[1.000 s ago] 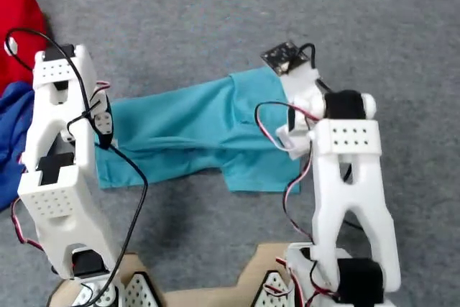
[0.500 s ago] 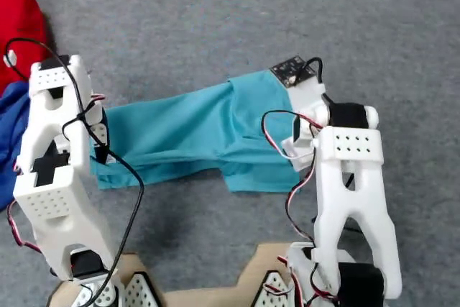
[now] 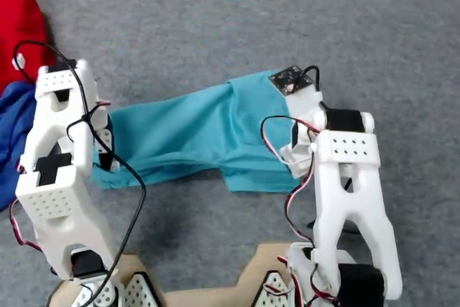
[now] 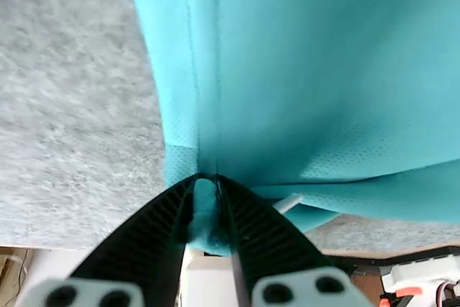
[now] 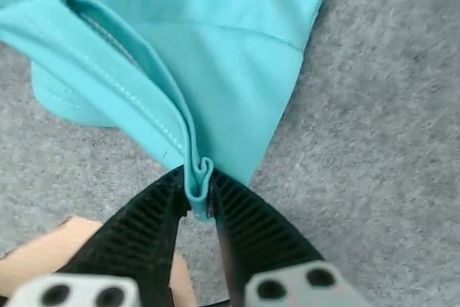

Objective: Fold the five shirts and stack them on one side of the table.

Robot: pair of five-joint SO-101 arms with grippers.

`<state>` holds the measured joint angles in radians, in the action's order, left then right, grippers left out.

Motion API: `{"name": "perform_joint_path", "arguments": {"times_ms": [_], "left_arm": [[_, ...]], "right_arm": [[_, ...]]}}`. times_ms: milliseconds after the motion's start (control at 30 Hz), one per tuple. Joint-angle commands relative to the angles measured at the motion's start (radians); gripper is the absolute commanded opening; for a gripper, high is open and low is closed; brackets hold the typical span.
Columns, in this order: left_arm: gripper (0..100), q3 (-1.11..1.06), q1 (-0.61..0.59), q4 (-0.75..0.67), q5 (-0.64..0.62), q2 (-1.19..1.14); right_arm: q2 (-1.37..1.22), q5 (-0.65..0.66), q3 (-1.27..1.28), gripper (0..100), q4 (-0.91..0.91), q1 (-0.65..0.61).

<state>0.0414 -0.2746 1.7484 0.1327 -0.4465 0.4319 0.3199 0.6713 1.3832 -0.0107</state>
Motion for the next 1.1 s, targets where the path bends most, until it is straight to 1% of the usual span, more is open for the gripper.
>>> {"name": "perform_joint_path", "arguments": {"times_ms": [0,133,267,433,533,667,800,1000,1067], "left_arm": [[2,-0.011,0.011,0.009,0.009,0.067],[2,-0.014,0.011,0.009,0.009,0.067],[2,-0.015,0.011,0.009,0.009,0.067],[2,-0.026,0.011,0.009,0.048,0.065],[2,-0.060,0.011,0.009,0.052,0.065],[2,-0.107,0.011,0.009,0.101,0.067],[2,-0.118,0.009,0.009,0.106,0.067],[2,-0.110,0.011,0.009,0.103,0.067],[5,-0.114,0.011,0.009,0.104,0.067]], "right_arm": [[0.039,0.009,0.015,0.5,-0.046,0.016],[0.039,0.008,0.025,0.5,-0.087,0.018],[0.039,0.009,0.022,0.5,-0.126,0.050],[0.039,0.044,0.042,0.5,-0.124,0.059],[0.039,0.046,0.059,0.5,-0.127,0.059],[0.039,0.046,0.062,0.5,-0.129,0.059],[0.039,0.048,0.062,0.5,-0.129,0.059],[0.039,0.098,0.065,0.5,-0.118,0.059],[0.039,0.123,0.070,0.5,-0.107,0.058]]}}
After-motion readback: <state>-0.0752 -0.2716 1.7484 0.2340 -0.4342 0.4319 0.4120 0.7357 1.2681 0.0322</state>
